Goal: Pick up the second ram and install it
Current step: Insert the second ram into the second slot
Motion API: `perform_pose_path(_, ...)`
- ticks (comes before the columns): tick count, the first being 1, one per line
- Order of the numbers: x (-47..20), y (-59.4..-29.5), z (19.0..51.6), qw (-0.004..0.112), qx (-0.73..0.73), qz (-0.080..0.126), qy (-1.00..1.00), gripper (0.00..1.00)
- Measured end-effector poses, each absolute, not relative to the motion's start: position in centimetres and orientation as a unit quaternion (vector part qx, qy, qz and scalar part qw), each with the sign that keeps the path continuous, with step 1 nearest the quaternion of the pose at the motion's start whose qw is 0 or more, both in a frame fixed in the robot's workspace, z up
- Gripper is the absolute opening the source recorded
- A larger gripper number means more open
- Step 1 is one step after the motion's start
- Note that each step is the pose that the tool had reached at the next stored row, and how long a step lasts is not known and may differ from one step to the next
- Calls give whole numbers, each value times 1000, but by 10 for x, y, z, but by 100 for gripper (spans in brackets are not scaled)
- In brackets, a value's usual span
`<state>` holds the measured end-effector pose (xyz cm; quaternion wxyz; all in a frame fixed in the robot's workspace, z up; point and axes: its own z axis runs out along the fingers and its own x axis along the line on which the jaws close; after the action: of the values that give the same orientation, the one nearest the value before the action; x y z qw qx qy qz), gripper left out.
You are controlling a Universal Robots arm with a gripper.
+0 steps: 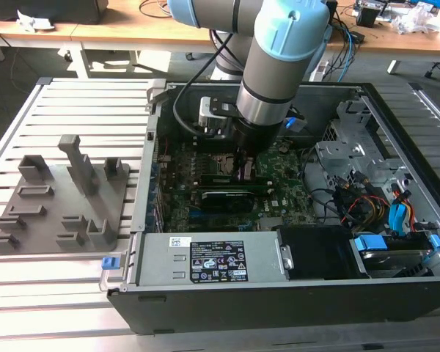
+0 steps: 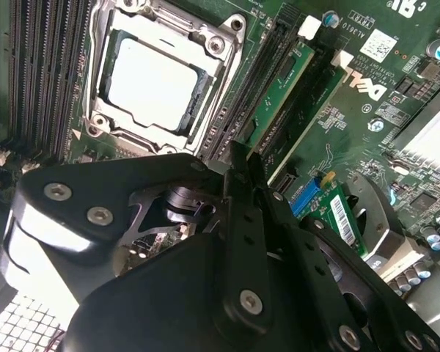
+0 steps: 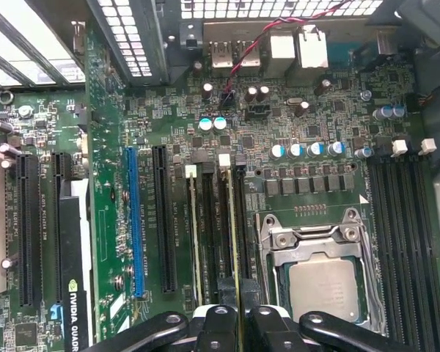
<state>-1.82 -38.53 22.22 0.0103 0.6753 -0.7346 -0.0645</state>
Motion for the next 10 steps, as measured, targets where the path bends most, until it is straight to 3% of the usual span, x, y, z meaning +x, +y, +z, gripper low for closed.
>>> perform_pose_path(10, -18, -386, 222, 12, 678, -63, -732, 14)
